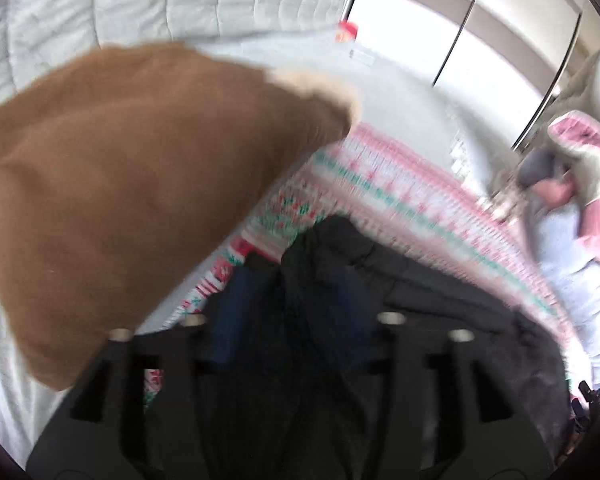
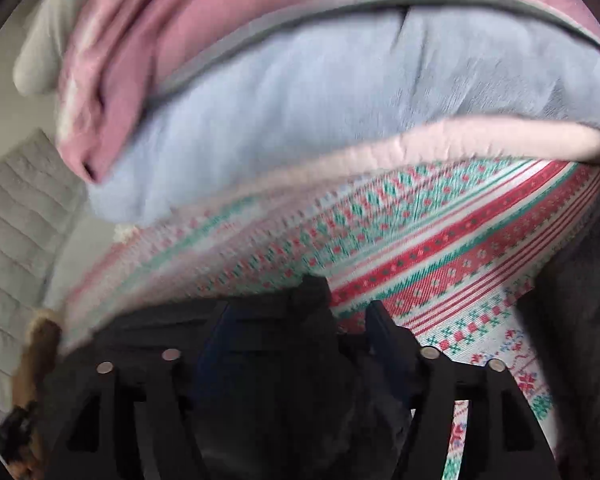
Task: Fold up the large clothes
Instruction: 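Open both grippers and release the folded jacket onto the blanket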
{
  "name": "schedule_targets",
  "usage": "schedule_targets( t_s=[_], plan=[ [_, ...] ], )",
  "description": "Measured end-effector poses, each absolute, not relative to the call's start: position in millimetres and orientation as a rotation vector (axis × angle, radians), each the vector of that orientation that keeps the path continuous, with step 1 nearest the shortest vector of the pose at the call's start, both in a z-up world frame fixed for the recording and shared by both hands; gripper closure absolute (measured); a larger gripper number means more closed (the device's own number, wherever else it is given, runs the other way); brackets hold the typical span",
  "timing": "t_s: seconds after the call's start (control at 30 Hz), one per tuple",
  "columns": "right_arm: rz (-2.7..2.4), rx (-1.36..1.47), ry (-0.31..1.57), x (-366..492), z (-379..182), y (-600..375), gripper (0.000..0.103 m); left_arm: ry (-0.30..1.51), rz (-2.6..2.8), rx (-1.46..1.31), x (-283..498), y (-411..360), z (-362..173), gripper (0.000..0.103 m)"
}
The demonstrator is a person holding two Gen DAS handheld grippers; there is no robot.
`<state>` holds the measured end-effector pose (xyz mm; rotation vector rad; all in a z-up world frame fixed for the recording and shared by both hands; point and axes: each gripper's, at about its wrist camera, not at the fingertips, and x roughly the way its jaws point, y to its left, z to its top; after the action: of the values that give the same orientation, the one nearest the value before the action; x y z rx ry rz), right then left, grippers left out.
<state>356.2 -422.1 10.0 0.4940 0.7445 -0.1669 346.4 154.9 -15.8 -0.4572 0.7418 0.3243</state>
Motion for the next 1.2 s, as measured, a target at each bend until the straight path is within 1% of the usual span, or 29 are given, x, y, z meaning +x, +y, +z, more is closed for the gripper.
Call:
schedule_targets(
  t_s=[0.07, 0.13, 0.17, 0.2, 0.27, 0.4, 0.47, 0.6, 0.7, 0.8, 0.97, 1.1, 1.2],
  plan=[
    [-0.156, 0.537, 0.692, 334.8, 33.7, -421.3, 0.029, 0.692, 0.326, -0.424, 329.3, 154.0, 4.0, 0.044],
    [-0.144, 0.573, 0.671, 314.8, 44.0, -417.5, 0.027, 0.660, 0.331, -0.393, 306.1, 150.7, 23.9, 0.042],
    [-0.131, 0.596, 0.674, 298.3, 45.4, -411.7, 0.024, 0.649, 0.316, -0.394, 293.9, 146.9, 30.7, 0.039],
    [-0.129, 0.600, 0.705, 288.2, 44.6, -406.8, 0.022, 0.649, 0.292, -0.395, 286.0, 142.0, 33.9, 0.038],
    [-0.113, 0.581, 0.793, 271.9, 41.2, -396.0, 0.022, 0.664, 0.220, -0.389, 269.3, 124.4, 35.5, 0.038],
    [-0.061, 0.528, 0.833, 228.5, 32.9, -374.4, 0.022, 0.732, 0.055, -0.318, 231.0, 65.3, 19.0, 0.038],
    [-0.034, 0.545, 0.851, 202.4, 24.4, -365.9, 0.022, 0.779, -0.011, -0.268, 215.6, 37.6, 3.6, 0.038],
    [0.014, 0.574, 0.908, 169.7, -2.4, -352.1, 0.022, 0.821, -0.063, -0.204, 207.1, 7.4, -14.2, 0.038],
    [0.047, 0.580, 0.928, 157.2, -9.6, -353.6, 0.022, 0.819, -0.096, -0.164, 204.8, -7.7, -16.6, 0.038],
    [0.091, 0.640, 0.909, 143.6, -9.5, -368.1, 0.022, 0.806, -0.127, -0.137, 200.6, -18.6, -16.6, 0.038],
    [0.098, 0.690, 0.916, 136.1, -14.3, -388.0, 0.022, 0.829, -0.153, -0.059, 199.0, -39.4, -27.8, 0.038],
    [0.044, 0.673, 0.939, 142.0, -26.8, -386.2, 0.022, 0.922, -0.097, 0.051, 209.4, -55.5, -54.5, 0.037],
    [0.006, 0.646, 0.965, 153.9, -39.2, -380.2, 0.022, 0.971, -0.062, 0.019, 217.2, -53.3, -68.4, 0.036]
  ],
)
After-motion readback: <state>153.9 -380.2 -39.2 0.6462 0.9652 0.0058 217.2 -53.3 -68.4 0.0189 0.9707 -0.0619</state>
